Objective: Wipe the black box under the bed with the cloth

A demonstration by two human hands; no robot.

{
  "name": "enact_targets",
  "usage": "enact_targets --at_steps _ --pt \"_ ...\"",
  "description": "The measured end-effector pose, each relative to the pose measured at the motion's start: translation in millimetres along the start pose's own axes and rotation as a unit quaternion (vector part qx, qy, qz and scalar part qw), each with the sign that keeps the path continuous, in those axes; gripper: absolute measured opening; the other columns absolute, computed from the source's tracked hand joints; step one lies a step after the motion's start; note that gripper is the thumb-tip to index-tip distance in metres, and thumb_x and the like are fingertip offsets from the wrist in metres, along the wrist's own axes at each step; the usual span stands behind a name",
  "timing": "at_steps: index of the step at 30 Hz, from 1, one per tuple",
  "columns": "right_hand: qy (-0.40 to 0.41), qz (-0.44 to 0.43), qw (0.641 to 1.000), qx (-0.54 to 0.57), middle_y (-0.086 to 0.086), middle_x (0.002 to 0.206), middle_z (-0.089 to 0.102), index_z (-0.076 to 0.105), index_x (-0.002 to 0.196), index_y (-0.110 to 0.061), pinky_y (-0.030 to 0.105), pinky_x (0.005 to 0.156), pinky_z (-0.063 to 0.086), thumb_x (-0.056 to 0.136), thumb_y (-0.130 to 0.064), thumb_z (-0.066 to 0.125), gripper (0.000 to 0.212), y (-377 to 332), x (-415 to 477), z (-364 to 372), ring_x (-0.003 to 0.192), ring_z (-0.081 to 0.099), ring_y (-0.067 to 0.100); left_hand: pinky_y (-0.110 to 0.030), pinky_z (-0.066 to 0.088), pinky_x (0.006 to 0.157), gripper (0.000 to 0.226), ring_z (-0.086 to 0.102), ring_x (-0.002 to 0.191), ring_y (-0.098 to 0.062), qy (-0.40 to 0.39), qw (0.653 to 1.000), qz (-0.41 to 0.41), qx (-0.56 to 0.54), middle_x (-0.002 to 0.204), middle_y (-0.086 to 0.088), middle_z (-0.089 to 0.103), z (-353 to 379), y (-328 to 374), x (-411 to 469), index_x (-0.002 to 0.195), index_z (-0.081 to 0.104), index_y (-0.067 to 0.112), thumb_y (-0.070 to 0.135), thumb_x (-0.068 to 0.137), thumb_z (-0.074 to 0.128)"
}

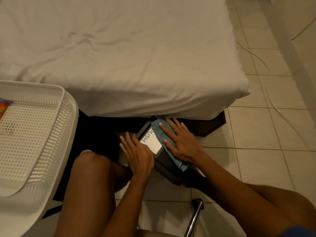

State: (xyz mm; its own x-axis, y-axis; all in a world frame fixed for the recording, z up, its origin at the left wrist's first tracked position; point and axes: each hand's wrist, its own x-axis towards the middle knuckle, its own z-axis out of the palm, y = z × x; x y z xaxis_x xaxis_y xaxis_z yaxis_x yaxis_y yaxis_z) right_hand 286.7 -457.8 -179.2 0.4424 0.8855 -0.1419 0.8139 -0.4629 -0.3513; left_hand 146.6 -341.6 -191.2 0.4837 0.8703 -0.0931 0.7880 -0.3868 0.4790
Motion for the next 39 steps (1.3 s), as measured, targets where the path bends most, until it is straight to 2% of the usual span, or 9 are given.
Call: enact_targets --at_steps 3,6,12,16,19,24,33,35,39 --pt "0.013 -0.004 1.0 -0.006 -0.003 0.17 0.005 0.003 0.16 -0.039 0.039 0.127 0.002 0.105 -0.052 0.028 0.062 0.9 -2.3 1.0 0.157 0.001 0.019 -0.04 -0.007 0.122 0.061 -0.003 0.152 -0.029 -0.048 0.973 0.215 0.074 0.163 -0.013 0.011 -1.9 0.1 19.6 0.153 0.021 0.007 0.032 0.097 0.018" --pt "0.013 0.009 1.0 0.001 -0.003 0.17 0.003 0.001 0.16 -0.039 0.038 0.127 0.001 0.104 -0.053 0.026 0.062 -0.6 -2.1 2.1 0.157 0.0 0.019 -0.037 0.002 0.124 0.058 -0.008 0.152 -0.018 -0.104 0.95 0.284 0.073 0.165 -0.006 0.002 1.8 -4.1 31.0 0.155 0.008 0.01 0.03 0.102 0.014" --pt "0.033 0.071 0.997 0.029 -0.003 0.17 0.0 0.0 0.16 -0.038 0.041 0.127 0.005 0.104 -0.053 0.026 0.063 -8.8 -13.8 7.9 0.156 -0.005 0.018 -0.034 0.001 0.123 0.057 -0.004 0.151 -0.014 -0.091 0.961 0.244 0.093 0.164 -0.001 0.0 1.4 -3.0 28.3 0.156 0.003 0.016 0.031 0.104 0.02" --pt "0.088 0.204 0.974 0.046 0.0 0.17 -0.002 -0.004 0.16 -0.033 0.048 0.127 0.005 0.103 -0.055 0.019 0.065 -25.1 -49.5 27.8 0.156 -0.005 0.021 -0.036 0.005 0.124 0.058 -0.001 0.152 -0.015 -0.09 0.964 0.234 0.094 0.165 -0.001 0.004 0.2 -1.2 27.6 0.156 0.005 0.016 0.033 0.102 0.018" --pt "0.113 0.253 0.961 0.01 0.008 0.17 0.002 0.005 0.162 -0.024 0.052 0.125 0.005 0.103 -0.053 0.014 0.066 -47.8 -68.6 44.8 0.157 0.0 0.029 -0.038 0.013 0.123 0.058 0.01 0.151 -0.017 -0.085 0.968 0.219 0.088 0.164 0.0 0.01 -0.2 0.0 25.5 0.156 0.01 0.018 0.033 0.101 0.021" --pt "0.111 0.206 0.972 0.011 0.005 0.17 -0.003 0.001 0.161 -0.028 0.05 0.126 0.002 0.105 -0.047 0.022 0.063 -47.2 -39.0 37.4 0.157 -0.007 0.024 -0.044 0.023 0.117 0.059 0.024 0.147 -0.023 -0.044 0.991 0.103 0.08 0.163 -0.004 0.015 -9.2 -7.4 6.8 0.155 0.014 0.015 0.034 0.101 0.026" --pt "0.103 0.195 0.975 0.03 0.004 0.17 0.004 0.004 0.161 -0.034 0.05 0.126 0.002 0.101 -0.052 0.022 0.065 -25.3 -15.4 25.1 0.156 -0.005 0.022 -0.05 0.03 0.113 0.068 0.031 0.141 -0.041 -0.09 0.991 -0.007 0.098 0.162 -0.018 0.011 -11.7 15.5 -23.5 0.153 0.011 0.001 0.039 0.101 0.031" --pt "0.11 0.2 0.973 0.03 0.005 0.17 0.005 0.007 0.161 -0.032 0.05 0.126 0.003 0.101 -0.051 0.022 0.065 -28.9 -15.2 25.8 0.157 -0.004 0.023 -0.048 0.023 0.118 0.068 0.022 0.147 -0.038 -0.082 0.99 0.043 0.103 0.162 -0.02 0.01 -13.7 7.8 -16.3 0.153 0.011 -0.001 0.04 0.1 0.026" --pt "0.119 0.218 0.969 0.014 0.006 0.17 0.001 0.004 0.161 -0.03 0.049 0.127 0.003 0.102 -0.05 0.019 0.064 -37.0 -17.3 28.5 0.157 -0.004 0.024 -0.04 0.002 0.123 0.061 -0.011 0.151 -0.018 -0.133 0.937 0.301 0.115 0.164 -0.004 -0.01 -13.0 -8.4 16.2 0.155 -0.002 0.012 0.036 0.103 0.019"
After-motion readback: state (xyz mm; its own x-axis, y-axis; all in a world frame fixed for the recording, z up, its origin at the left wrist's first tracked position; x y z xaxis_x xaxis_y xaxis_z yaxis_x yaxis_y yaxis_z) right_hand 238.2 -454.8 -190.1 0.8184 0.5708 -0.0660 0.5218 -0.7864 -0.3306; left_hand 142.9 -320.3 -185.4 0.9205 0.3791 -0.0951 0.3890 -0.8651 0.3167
